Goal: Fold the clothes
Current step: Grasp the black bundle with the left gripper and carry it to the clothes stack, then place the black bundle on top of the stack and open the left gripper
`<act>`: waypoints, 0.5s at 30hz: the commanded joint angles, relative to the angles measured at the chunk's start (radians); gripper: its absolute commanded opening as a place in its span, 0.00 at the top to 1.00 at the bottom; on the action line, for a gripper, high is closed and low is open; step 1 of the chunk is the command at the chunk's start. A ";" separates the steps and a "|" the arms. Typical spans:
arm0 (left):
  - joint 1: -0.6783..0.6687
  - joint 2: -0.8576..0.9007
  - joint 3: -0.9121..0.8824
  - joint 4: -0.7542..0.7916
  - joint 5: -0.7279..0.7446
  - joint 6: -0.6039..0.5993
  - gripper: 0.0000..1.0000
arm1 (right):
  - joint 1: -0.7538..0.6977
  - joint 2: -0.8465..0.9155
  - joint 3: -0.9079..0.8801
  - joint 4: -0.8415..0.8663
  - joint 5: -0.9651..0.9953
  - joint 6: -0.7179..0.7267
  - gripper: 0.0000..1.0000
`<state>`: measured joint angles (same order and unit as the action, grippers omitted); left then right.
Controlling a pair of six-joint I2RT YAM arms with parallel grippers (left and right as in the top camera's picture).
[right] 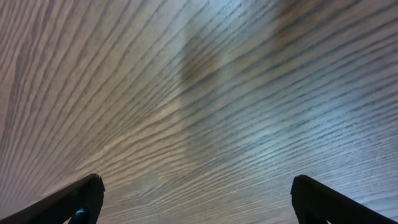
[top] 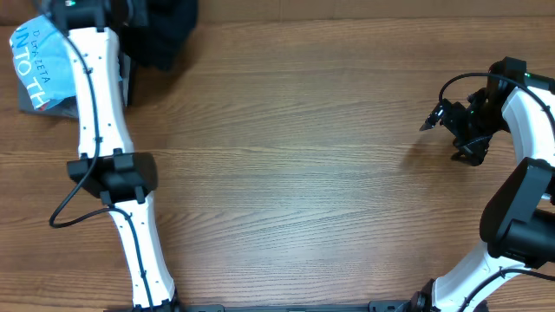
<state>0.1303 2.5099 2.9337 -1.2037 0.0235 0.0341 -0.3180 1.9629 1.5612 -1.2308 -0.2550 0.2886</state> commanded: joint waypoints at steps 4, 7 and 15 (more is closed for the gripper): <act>0.082 0.002 0.113 0.021 -0.016 -0.142 0.96 | 0.003 -0.004 -0.004 -0.016 -0.001 -0.005 0.00; 0.122 0.002 0.112 0.021 -0.021 -0.225 0.96 | 0.003 -0.004 -0.004 -0.021 -0.001 -0.005 0.00; 0.212 0.004 0.103 0.004 -0.047 -0.386 0.96 | 0.003 -0.004 -0.004 -0.029 -0.001 -0.004 0.00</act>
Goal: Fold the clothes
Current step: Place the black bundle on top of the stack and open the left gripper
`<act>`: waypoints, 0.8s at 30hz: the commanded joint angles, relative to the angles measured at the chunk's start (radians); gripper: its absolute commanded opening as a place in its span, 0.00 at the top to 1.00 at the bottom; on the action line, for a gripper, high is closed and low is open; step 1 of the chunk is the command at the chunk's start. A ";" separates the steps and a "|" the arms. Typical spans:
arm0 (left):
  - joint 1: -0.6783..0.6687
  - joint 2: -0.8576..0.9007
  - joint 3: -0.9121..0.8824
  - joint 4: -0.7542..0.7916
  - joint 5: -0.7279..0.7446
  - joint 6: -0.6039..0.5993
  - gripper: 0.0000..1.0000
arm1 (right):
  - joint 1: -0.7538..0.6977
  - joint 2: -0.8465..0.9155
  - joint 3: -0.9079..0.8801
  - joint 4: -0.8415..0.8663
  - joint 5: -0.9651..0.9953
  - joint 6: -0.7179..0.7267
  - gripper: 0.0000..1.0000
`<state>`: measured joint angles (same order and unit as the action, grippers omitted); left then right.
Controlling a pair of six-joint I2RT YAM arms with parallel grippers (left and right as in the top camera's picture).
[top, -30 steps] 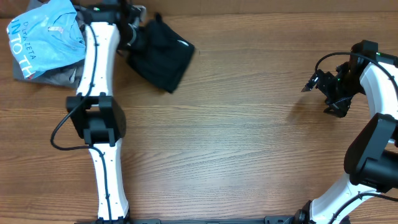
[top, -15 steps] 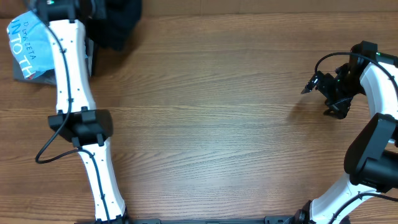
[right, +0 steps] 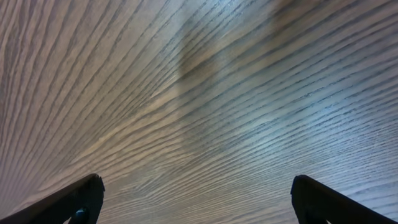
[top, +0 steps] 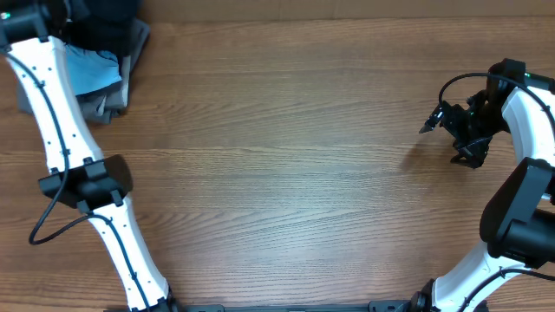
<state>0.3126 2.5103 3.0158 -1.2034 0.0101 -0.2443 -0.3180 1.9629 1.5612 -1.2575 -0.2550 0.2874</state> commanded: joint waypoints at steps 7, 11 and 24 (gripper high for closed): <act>0.063 0.003 -0.053 0.012 -0.175 -0.164 0.93 | 0.003 -0.004 -0.004 -0.023 -0.001 -0.003 0.00; 0.078 0.003 -0.120 0.053 -0.222 -0.159 0.91 | 0.003 -0.004 -0.004 -0.037 -0.001 -0.003 0.00; 0.113 0.004 -0.304 0.182 -0.309 -0.077 0.88 | 0.003 -0.004 -0.004 -0.071 -0.001 -0.003 0.01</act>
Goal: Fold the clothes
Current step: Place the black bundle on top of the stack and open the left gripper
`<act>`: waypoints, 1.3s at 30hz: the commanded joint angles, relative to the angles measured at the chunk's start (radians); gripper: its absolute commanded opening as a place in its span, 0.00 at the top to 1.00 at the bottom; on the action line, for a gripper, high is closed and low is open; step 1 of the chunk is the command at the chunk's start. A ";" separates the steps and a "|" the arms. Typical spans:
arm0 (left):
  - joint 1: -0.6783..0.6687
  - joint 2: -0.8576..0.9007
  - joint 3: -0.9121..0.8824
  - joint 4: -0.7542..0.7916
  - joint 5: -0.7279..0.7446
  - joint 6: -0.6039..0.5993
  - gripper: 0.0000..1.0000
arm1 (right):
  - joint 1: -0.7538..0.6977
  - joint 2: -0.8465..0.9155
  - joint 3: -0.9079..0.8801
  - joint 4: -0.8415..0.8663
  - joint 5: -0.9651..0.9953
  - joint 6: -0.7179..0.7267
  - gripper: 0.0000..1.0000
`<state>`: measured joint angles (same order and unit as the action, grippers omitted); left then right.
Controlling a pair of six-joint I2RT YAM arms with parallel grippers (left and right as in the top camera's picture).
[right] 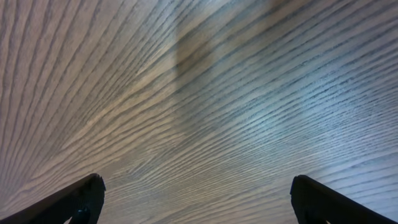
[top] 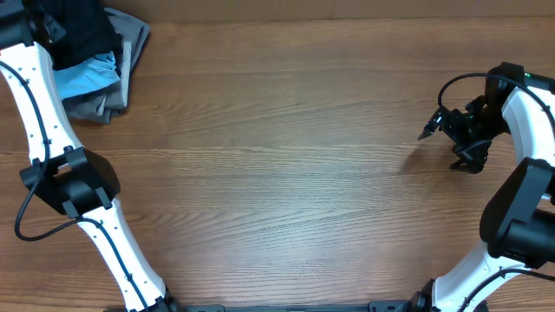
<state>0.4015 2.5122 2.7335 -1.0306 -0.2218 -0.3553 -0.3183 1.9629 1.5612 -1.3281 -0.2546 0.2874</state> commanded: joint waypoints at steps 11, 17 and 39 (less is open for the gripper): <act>0.070 0.000 -0.047 -0.005 -0.090 -0.041 0.43 | 0.004 -0.004 -0.004 -0.002 -0.002 -0.003 0.01; 0.071 -0.025 -0.033 -0.024 -0.110 -0.034 0.32 | 0.004 -0.004 -0.004 -0.005 -0.002 -0.003 0.01; 0.018 0.048 -0.047 0.093 0.192 0.113 0.71 | 0.004 -0.004 -0.004 0.029 -0.002 0.051 0.06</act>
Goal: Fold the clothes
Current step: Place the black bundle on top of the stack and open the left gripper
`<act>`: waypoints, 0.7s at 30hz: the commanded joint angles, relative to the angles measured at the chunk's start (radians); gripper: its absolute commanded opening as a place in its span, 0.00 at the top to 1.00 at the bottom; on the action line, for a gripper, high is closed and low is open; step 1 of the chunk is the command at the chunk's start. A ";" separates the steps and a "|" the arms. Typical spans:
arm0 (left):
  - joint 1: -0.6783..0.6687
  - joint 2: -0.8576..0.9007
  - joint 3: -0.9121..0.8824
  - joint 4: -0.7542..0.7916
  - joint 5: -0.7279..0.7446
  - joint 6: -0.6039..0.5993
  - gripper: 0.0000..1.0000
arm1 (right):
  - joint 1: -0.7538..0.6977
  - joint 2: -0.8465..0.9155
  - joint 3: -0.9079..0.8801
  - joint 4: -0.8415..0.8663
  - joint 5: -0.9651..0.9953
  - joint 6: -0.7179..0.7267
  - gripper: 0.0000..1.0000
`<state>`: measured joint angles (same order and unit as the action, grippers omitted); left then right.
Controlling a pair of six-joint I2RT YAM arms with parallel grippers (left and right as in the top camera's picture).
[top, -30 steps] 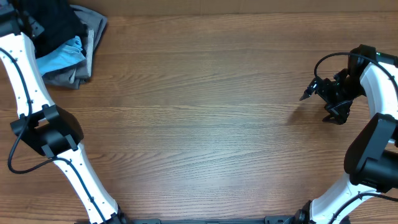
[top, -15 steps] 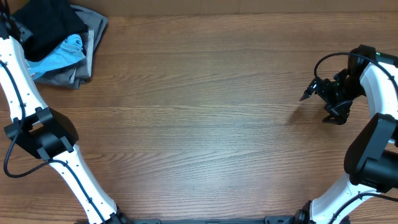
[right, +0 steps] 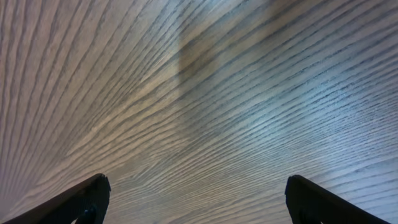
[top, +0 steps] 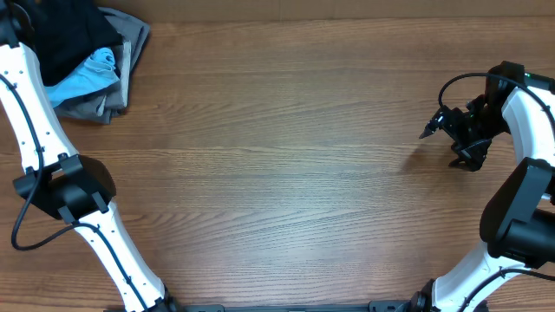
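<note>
A pile of clothes [top: 87, 65] lies at the table's far left corner: a black garment [top: 74, 35] on top, light blue cloth [top: 82, 78] under it, and grey cloth [top: 130, 48] at the bottom. My left arm [top: 30, 104] reaches up to that corner. Its gripper [top: 9, 10] is cut off by the frame's edge beside the black garment, so its jaws do not show. My right gripper [top: 442, 146] hangs open over bare wood at the right. In the right wrist view the gripper [right: 198, 202] has nothing between its two dark fingertips [right: 87, 198].
The wooden table [top: 277, 173] stretches between the two arms. Its far edge runs along the top of the overhead view. My right arm's base and cables [top: 520, 217] stand at the right side.
My left arm stands slightly further left, and the black garment has settled a little lower on the pile. The right gripper is still open in the same place, and its fingertips sit slightly closer together.
At first my left arm stood over the pile, with the black garment bunched to its right and a printed blue shirt showing. Then the arm was further left with the black cloth near it. Now the black garment tops the pile. The right gripper stayed open.
</note>
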<state>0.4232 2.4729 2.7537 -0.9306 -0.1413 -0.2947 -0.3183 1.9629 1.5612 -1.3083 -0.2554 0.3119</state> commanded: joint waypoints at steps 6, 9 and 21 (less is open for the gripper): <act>-0.035 0.202 -0.089 -0.023 0.134 0.068 0.72 | 0.004 -0.004 -0.004 0.024 -0.016 0.033 0.06; -0.047 0.192 -0.083 -0.014 0.132 0.079 0.73 | 0.004 -0.004 -0.004 0.025 -0.014 0.032 0.05; -0.052 -0.111 0.043 -0.064 0.132 0.134 0.23 | 0.004 -0.164 -0.002 0.134 0.007 0.087 0.06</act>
<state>0.3809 2.5404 2.7304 -0.9871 -0.0315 -0.1932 -0.3183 1.9266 1.5570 -1.1862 -0.2569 0.3740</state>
